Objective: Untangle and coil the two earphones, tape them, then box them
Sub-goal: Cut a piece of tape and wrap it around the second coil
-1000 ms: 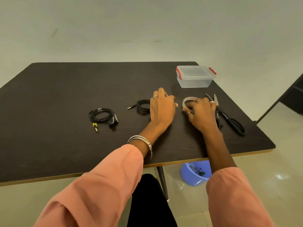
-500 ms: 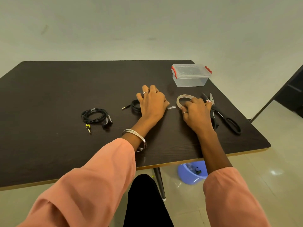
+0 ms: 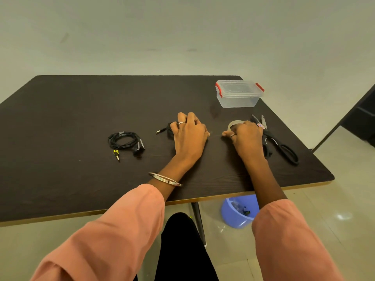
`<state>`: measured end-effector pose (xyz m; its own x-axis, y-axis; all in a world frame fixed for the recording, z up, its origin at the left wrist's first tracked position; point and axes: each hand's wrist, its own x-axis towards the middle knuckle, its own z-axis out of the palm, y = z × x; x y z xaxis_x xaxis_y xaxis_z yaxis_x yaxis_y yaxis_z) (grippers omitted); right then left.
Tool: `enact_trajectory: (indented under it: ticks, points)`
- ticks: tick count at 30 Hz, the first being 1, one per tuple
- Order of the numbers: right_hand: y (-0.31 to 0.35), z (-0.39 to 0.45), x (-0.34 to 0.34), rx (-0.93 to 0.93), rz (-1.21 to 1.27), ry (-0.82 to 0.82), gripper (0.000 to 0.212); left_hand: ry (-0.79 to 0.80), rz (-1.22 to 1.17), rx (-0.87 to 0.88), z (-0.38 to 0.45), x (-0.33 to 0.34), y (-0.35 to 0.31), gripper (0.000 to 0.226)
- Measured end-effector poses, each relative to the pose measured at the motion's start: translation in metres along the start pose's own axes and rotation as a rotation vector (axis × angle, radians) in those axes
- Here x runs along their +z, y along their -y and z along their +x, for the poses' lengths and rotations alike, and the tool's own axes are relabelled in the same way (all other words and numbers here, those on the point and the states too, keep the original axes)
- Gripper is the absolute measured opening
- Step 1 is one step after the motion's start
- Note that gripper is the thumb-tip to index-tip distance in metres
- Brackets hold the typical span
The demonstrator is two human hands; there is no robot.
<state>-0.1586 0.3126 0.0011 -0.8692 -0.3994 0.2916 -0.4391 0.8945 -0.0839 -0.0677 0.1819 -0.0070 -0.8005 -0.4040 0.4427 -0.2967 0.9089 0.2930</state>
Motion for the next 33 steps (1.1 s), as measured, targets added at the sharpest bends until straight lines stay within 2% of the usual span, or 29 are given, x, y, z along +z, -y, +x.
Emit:
enact_trajectory:
  ticks: [2,4,6,9,11,17,19,23,27,33]
  points:
    - [-0.004,-0.002,-0.008,0.039,0.051,-0.031,0.051,0.007,-0.025,0.001,0.001,0.000,0.001,0.023]
    - [-0.014,-0.007,-0.021,0.125,0.110,-0.111,0.046,0.009,-0.054,0.001,0.001,0.000,0.002,0.021]
    - [-0.029,-0.013,-0.036,0.242,0.064,-0.120,0.039,0.005,-0.045,0.014,0.000,0.002,0.002,0.021]
    - [-0.052,-0.025,-0.050,0.436,0.004,0.102,0.047,-0.002,-0.031,0.024,0.000,0.003,0.002,0.020]
    - [-0.058,-0.031,-0.053,0.480,0.022,0.216,0.052,-0.009,-0.035,0.021,-0.001,0.002,0.002,0.020]
    - [-0.049,-0.032,-0.060,0.434,0.044,0.315,0.061,-0.009,-0.048,0.005,-0.003,0.000,0.004,0.022]
    - [-0.046,-0.031,-0.061,0.421,0.036,0.314,0.057,-0.014,-0.042,0.003,-0.003,0.000,0.004,0.023]
    - [-0.044,-0.027,-0.065,0.378,0.062,0.220,0.044,-0.027,-0.010,0.010,-0.003,0.000,0.003,0.025]
    - [-0.042,-0.018,-0.082,0.315,0.094,0.146,0.053,-0.038,0.006,0.020,-0.003,0.000,0.001,0.027]
    - [-0.042,-0.028,-0.114,-0.021,0.111,0.223,0.071,-0.042,0.061,0.046,-0.004,0.002,0.001,0.021]
